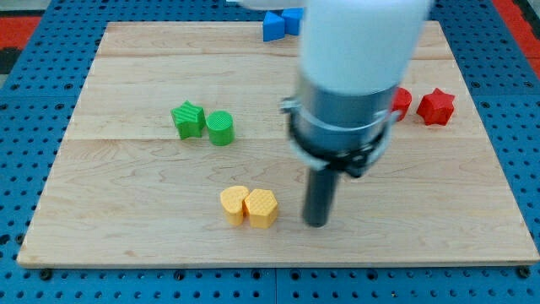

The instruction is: Push the yellow hexagon along with yellow heart towards bottom left

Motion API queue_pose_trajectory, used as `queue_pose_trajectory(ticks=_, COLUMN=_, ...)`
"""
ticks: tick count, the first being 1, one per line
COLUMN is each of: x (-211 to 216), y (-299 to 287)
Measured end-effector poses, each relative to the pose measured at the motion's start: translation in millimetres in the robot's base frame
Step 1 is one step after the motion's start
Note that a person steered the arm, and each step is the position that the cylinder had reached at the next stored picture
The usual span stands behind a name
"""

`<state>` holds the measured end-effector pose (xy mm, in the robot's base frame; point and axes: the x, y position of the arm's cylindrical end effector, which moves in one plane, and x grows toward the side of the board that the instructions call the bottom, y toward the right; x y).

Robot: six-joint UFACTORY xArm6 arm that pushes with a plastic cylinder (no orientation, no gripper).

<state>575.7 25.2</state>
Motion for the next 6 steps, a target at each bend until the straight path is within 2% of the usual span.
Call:
queue_pose_trajectory(ticks=1, x=6, y=-47)
queue_pose_trajectory(ticks=2, x=2, y=-27)
queue_pose_trajectory(ticks=3, x=-22, y=-1)
queue_pose_trajectory(ticks=4, x=-37, y=-54)
queue_pose_trajectory(ticks=5, x=-24, y=-132)
queue_pose_trajectory(ticks=6, x=-24, y=-181)
